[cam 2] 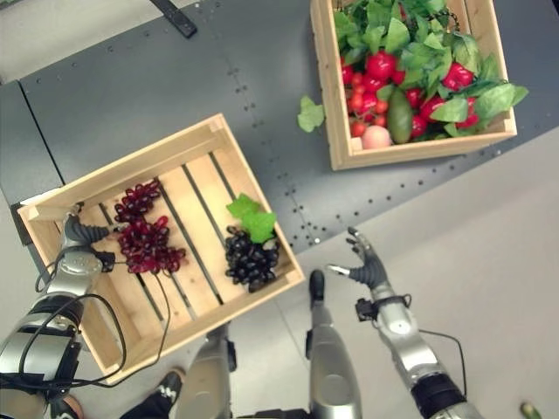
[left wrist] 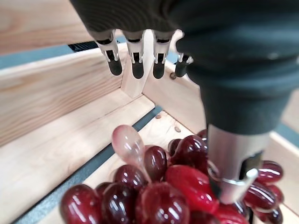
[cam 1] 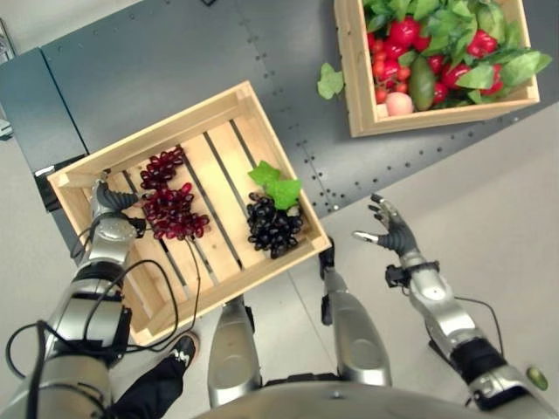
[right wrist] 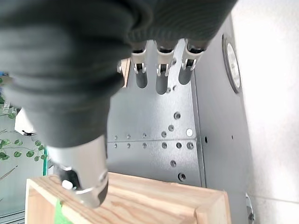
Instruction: Pick up the fruits from the basket on one side to the basket on the other side
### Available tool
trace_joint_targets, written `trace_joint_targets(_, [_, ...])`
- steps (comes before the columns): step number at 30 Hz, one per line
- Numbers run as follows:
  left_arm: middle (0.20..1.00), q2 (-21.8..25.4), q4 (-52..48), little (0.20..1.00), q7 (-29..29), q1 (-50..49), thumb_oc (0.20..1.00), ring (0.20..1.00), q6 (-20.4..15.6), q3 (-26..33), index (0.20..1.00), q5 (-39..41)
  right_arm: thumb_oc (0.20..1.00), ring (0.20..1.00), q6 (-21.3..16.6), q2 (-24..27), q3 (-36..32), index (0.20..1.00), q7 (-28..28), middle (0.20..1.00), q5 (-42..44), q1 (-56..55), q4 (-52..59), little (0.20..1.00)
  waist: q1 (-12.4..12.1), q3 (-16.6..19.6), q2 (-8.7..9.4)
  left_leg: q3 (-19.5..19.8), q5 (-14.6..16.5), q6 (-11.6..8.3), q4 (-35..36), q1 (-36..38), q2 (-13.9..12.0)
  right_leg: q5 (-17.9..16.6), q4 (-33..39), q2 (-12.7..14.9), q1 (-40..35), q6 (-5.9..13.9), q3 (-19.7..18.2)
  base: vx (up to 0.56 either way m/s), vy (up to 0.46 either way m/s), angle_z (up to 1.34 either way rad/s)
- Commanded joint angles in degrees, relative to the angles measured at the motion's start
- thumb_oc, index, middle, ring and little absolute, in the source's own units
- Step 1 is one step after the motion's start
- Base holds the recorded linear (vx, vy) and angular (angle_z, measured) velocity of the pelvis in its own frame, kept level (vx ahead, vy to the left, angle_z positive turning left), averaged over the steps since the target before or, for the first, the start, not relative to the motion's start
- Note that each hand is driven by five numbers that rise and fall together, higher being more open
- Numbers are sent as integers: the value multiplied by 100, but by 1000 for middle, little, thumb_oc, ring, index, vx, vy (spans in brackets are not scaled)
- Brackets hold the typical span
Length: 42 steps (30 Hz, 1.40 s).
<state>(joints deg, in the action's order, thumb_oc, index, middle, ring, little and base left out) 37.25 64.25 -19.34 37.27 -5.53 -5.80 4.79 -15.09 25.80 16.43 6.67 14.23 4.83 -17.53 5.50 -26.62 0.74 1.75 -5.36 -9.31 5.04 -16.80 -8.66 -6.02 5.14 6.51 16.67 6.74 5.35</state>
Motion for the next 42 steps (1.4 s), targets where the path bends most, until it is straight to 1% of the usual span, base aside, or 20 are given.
trace_joint_targets(1, [1000,237,448,1000,68,219,1000,1000,-5,11,1000,172,1000,1000,-305,-13,-141,1000,-13,1000,180,-79,439,1000,59,-30,282,25,-191,382,-452,-739,406,296,-464,15,473,114,-185,0,0,0])
trace_joint_targets(8, [1000,23,496,1000,119,307,1000,1000,-12,41,1000,406,1000,1000,-293,-24,-167,1000,-10,1000,210,-95,589,1000,93,-122,293,37,-209,387,-456,-878,432,252,-445,20,602,114,-204,-21,-3,0])
trace_joint_targets(13, [1000,-306,342,1000,92,99,1000,1000,-114,139,1000,647,1000,1000,-283,-11,-177,1000,-2,1000,226,-111,651,1000,101,-158,269,33,-220,390,-433,-937,454,229,-429,30,667,110,-229,-5,-3,2])
trace_joint_targets(14, [1000,-396,218,1000,116,34,1000,1000,-152,152,1000,734,1000,1000,-279,-13,-190,1000,10,1000,217,-104,654,1000,99,-169,260,33,-218,393,-435,-942,458,231,-431,37,677,110,-236,0,0,0])
trace_joint_targets(16, [1000,-627,-187,1000,95,-144,1000,1000,-361,206,1000,1134,1000,1000,-266,-23,-203,1000,35,1000,219,-97,627,1000,81,-184,231,34,-221,398,-417,-946,476,225,-421,34,680,103,-247,0,0,0])
trace_joint_targets(17, [1000,-810,-819,1000,155,-448,1000,1000,-540,174,1000,1490,1000,1000,-251,-20,-231,1000,66,1000,224,-89,630,1000,57,-214,180,37,-228,407,-401,-946,490,215,-410,38,690,101,-241,0,0,0])
trace_joint_targets(18, [1000,-816,-843,1000,151,-472,1000,1000,-532,179,1000,1489,1000,1000,-250,-16,-228,1000,66,1000,224,-97,632,1000,59,-208,176,38,-228,407,-399,-944,489,215,-408,37,687,101,-240,0,0,0])
trace_joint_targets(20, [1000,-948,-1563,1000,290,-851,1000,1000,-683,138,1000,1851,1000,1000,-216,8,-291,1000,83,1000,189,-126,680,1000,32,-241,125,44,-246,413,-390,-948,510,203,-397,45,682,97,-230,0,0,0])
trace_joint_targets(21, [1000,-1003,-1810,1000,364,-1005,1000,1000,-698,109,1000,1973,1000,1000,-198,30,-323,1000,98,1000,180,-121,692,1000,22,-258,99,49,-251,417,-384,-947,523,201,-395,47,682,96,-231,-10,9,4])
trace_joint_targets(22, [1000,-1046,-2051,1000,479,-1172,1000,1000,-633,-56,1000,1811,1000,1000,-160,42,-366,1000,108,1000,159,-113,710,1000,25,-271,66,44,-246,426,-373,-939,535,195,-383,59,677,95,-229,-5,6,5])
trace_joint_targets(24, [1000,-1051,-2066,1000,473,-1183,1000,1000,-624,-55,1000,1802,1000,1000,-158,43,-368,1000,107,1000,158,-120,714,1000,22,-268,64,42,-245,427,-372,-936,534,195,-382,58,675,95,-230,1,2,2])
trace_joint_targets(26, [1000,-1083,-1674,1000,394,-1052,1000,1000,-489,-104,1000,1366,1000,1000,-132,71,-372,1000,90,1000,120,-105,714,1000,45,-262,64,22,-238,427,-358,-918,526,189,-364,57,682,96,-242,0,0,0])
trace_joint_targets(27, [1000,-1058,-1440,1000,347,-939,1000,1000,-356,-177,1000,882,1000,1000,-144,84,-367,1000,78,1000,113,-100,730,1000,54,-277,74,15,-205,423,-357,-889,512,213,-378,47,677,95,-253,0,0,0])
trace_joint_targets(30, [1000,-1052,-897,1000,180,-721,1000,1000,-113,-252,1000,109,1000,1000,-172,144,-361,1000,15,1000,72,-109,886,1000,105,-253,104,-11,-224,427,-356,-940,502,179,-364,39,760,98,-287,-12,-1,-2])
trace_joint_targets(31, [1000,-1056,-880,1000,179,-707,1000,1000,-121,-255,1000,105,1000,1000,-170,146,-366,1000,15,1000,72,-110,889,1000,100,-253,103,-14,-223,427,-357,-944,502,180,-367,38,766,98,-290,-21,10,-5])
trace_joint_targets(32, [1000,-1043,-343,1000,107,-537,1000,1000,-34,-227,1000,-27,1000,1000,-186,175,-347,1000,-19,1000,77,-115,971,1000,140,-255,124,-44,-218,425,-362,-964,493,174,-377,27,816,97,-317,-23,2,-7])
trace_joint_targets(35, [1000,-958,139,1000,110,-280,1000,1000,45,-205,1000,-65,1000,1000,-218,212,-318,1000,-57,1000,142,-131,1121,1000,192,-270,155,-84,-213,425,-370,-1005,473,162,-384,11,888,97,-374,-25,0,-18])
trace_joint_targets(42, [1000,-839,497,1000,51,178,1000,1000,93,-96,1000,159,1000,1000,-273,278,-394,1000,-37,1000,237,-276,1429,1000,316,-307,177,-169,-229,436,-338,-1109,458,111,-372,-8,1069,110,-481,-17,-5,-10])
